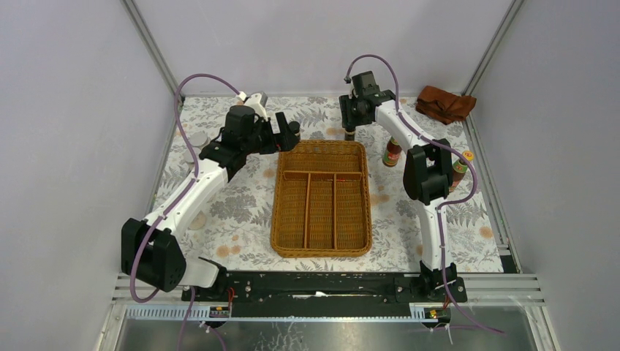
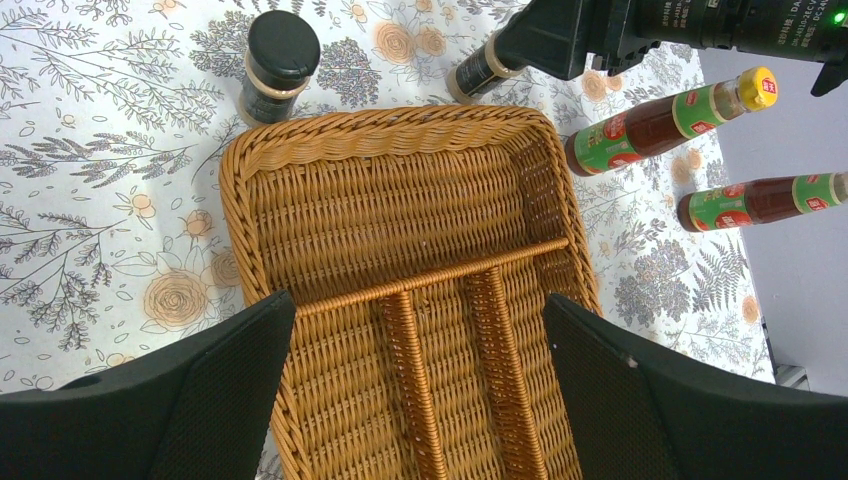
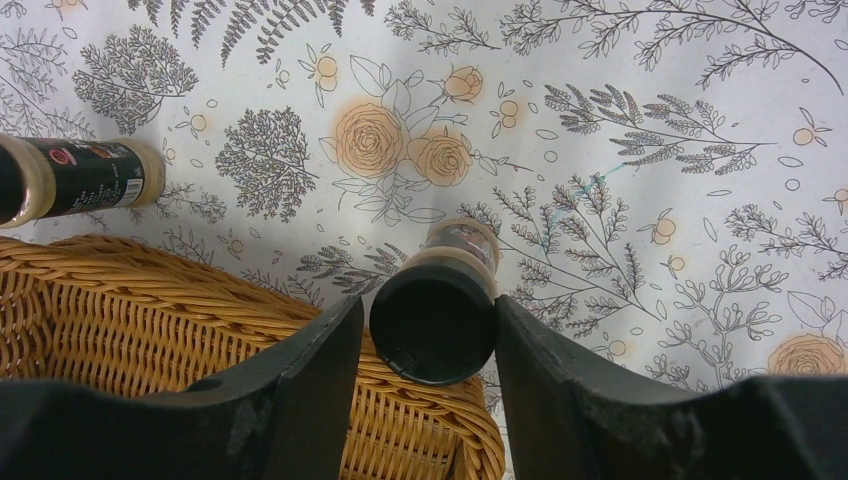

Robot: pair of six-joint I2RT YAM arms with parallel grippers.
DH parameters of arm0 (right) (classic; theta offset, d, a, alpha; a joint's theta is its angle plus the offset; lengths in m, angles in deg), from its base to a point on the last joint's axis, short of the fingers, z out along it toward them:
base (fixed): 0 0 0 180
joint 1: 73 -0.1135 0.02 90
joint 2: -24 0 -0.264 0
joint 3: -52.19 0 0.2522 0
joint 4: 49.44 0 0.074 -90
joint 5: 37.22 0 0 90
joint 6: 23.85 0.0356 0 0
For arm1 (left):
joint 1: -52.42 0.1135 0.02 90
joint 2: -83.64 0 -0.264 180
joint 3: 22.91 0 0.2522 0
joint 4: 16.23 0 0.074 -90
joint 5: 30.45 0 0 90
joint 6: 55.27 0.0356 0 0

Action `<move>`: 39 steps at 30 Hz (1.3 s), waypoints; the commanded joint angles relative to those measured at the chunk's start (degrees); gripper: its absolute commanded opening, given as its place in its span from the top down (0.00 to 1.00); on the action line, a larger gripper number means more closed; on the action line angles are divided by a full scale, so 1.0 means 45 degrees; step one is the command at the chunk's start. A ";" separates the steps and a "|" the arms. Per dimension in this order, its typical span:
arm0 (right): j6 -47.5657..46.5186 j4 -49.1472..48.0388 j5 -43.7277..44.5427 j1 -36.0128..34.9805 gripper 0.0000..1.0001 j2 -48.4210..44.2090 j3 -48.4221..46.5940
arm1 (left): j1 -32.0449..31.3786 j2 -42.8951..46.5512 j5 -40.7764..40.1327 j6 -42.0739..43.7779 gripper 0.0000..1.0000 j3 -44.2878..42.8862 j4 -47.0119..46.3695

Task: Organize the condiment bottles
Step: Pick up the bottle from the center of the board.

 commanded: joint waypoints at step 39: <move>0.0035 0.0247 0.1133 -0.0155 1.00 -0.0738 -0.0392 | 0.0224 0.0164 0.0233 -0.0098 0.02 0.0359 -0.0638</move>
